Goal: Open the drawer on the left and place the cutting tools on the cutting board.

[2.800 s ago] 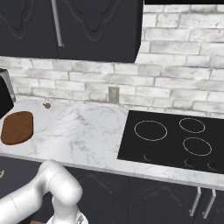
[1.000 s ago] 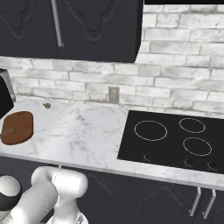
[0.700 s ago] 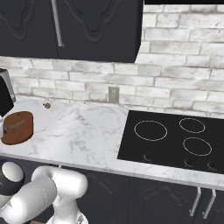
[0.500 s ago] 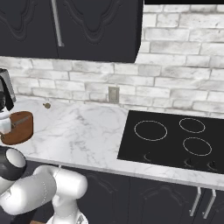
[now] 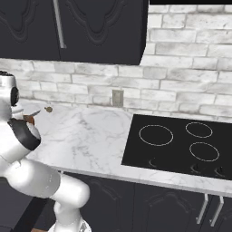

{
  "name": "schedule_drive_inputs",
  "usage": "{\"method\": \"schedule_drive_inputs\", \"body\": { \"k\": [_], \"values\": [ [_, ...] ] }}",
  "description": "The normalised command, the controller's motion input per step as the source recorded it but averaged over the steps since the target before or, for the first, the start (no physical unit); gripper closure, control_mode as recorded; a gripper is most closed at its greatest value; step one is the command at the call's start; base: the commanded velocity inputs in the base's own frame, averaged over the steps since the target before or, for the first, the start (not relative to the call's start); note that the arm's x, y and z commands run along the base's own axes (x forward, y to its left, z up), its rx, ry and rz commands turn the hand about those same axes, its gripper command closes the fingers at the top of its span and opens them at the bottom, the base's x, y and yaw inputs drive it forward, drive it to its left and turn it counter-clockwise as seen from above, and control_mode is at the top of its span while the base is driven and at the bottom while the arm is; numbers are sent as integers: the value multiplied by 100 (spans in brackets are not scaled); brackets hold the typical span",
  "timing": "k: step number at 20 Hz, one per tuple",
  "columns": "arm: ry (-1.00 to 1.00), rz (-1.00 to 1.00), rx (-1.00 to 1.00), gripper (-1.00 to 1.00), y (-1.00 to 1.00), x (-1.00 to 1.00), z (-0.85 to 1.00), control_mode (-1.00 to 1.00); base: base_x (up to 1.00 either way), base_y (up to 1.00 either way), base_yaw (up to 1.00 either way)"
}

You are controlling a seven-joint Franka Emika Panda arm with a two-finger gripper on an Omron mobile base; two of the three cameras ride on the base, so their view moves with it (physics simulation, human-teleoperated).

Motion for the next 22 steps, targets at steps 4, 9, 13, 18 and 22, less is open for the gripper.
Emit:
{"method": "schedule_drive_inputs", "body": {
  "k": [4, 9, 13, 18, 22],
  "values": [
    [0, 0, -1, 100, 50, 38, 0, -100, 0, 0, 0],
    [0, 0, -5, 100, 48, 38, -6, -100, 0, 0, 0],
    [0, 0, -10, 100, 28, 22, -22, -100, 0, 0, 0],
    [-1, 0, -7, 100, 18, 13, -24, -100, 0, 0, 0],
    [0, 0, -3, 100, 13, 24, -12, -100, 0, 0, 0]
  ]
}}
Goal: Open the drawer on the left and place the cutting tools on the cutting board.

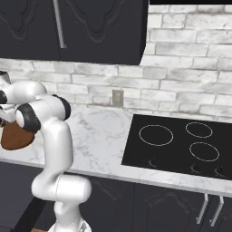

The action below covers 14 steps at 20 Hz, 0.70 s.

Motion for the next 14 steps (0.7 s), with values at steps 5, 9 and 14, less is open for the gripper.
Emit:
{"method": "schedule_drive_inputs", "body": {
  "k": [5, 9, 14],
  "values": [
    [-1, 0, -3, 100, 1, 8, -19, -100, 0, 0, 0],
    [-5, 0, -1, 100, 0, 0, -30, -100, 0, 0, 0],
    [-12, 0, 0, 100, -8, 0, -37, -100, 0, 0, 0]
  ]
}}
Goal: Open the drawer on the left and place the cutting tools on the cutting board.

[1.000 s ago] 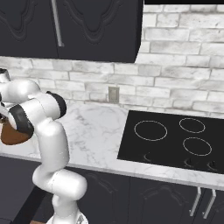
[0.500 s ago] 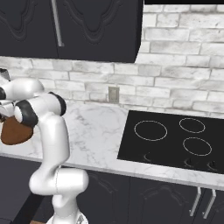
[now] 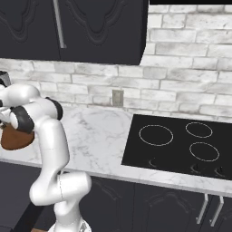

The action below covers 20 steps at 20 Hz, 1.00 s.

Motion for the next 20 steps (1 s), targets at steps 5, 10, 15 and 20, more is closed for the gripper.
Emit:
{"method": "schedule_drive_inputs", "body": {
  "k": [5, 10, 15, 20],
  "values": [
    [-14, 0, 4, 100, -6, 0, -33, -100, 0, 0, 0],
    [-12, 0, 14, 100, 0, 9, -26, -100, 0, 0, 0],
    [-8, 0, 14, 100, 0, 27, -16, -100, 0, 0, 0],
    [-3, 0, 7, 100, 0, 16, -11, -100, 0, 0, 0]
  ]
}}
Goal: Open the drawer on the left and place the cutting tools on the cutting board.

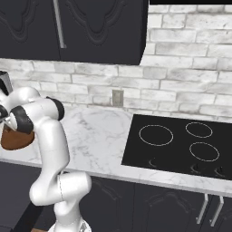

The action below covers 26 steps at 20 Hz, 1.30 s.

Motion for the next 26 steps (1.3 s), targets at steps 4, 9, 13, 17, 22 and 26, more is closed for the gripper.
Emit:
{"method": "schedule_drive_inputs", "body": {
  "k": [4, 9, 13, 17, 22, 26],
  "values": [
    [0, 0, 1, 100, 1, 4, -19, -100, 0, 0, 0],
    [0, 0, 0, 100, 6, 1, -13, -100, 0, 0, 0],
    [0, 0, 0, 100, 12, 0, -9, -100, 0, 0, 0],
    [0, 0, 0, 100, 18, 1, -7, -100, 0, 0, 0],
    [0, 0, 0, 100, 21, 1, -11, -100, 0, 0, 0],
    [0, 0, 0, 100, 15, 3, -16, -100, 0, 0, 0]
  ]
}}
